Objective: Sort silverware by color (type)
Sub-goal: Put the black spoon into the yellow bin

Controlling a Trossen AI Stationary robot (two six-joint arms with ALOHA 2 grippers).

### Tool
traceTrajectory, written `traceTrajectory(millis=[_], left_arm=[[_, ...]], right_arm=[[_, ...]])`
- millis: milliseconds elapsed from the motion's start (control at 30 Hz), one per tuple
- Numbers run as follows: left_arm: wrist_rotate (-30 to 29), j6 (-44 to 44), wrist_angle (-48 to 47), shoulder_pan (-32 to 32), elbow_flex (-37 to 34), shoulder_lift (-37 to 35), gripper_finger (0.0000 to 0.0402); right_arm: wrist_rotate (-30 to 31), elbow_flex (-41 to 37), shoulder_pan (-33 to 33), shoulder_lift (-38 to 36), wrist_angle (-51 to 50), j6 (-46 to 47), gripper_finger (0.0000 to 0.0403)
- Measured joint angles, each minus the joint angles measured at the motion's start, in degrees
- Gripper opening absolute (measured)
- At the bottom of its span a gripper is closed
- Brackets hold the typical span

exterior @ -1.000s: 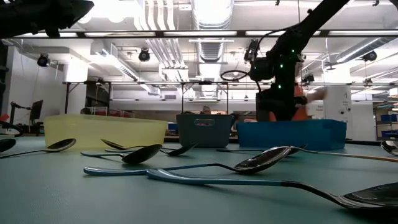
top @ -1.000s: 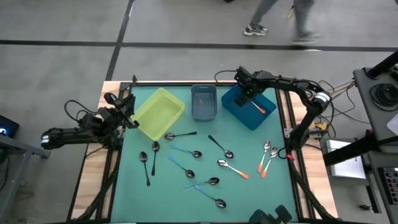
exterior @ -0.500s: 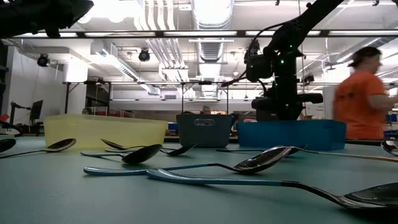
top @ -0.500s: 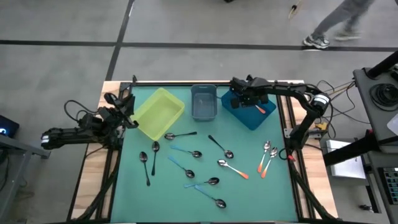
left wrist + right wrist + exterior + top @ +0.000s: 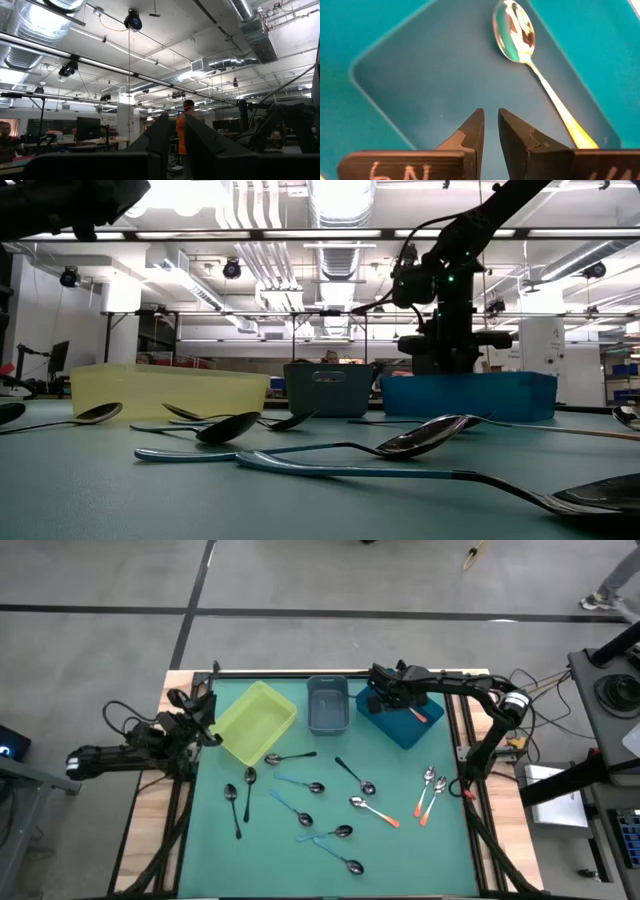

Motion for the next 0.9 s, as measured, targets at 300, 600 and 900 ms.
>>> traceTrajectory(millis=[300,600,900], left_arm=[[0.0,0.0,0.0,0.0,0.0,0.0,0.0038],[0.0,0.0,0.0,0.0,0.0,0.0,0.0038],[0.0,0.0,0.0,0.0,0.0,0.0,0.0038]], right_arm=[[0.5,0.0,-0.7,0.0,2.2,6.9,0.0047],[5.0,-1.0,-0.9,0.0,1.8,14.8,0.0047],[7.9,-3.4,-1.4,0.1,1.9,19.0,0.0047]])
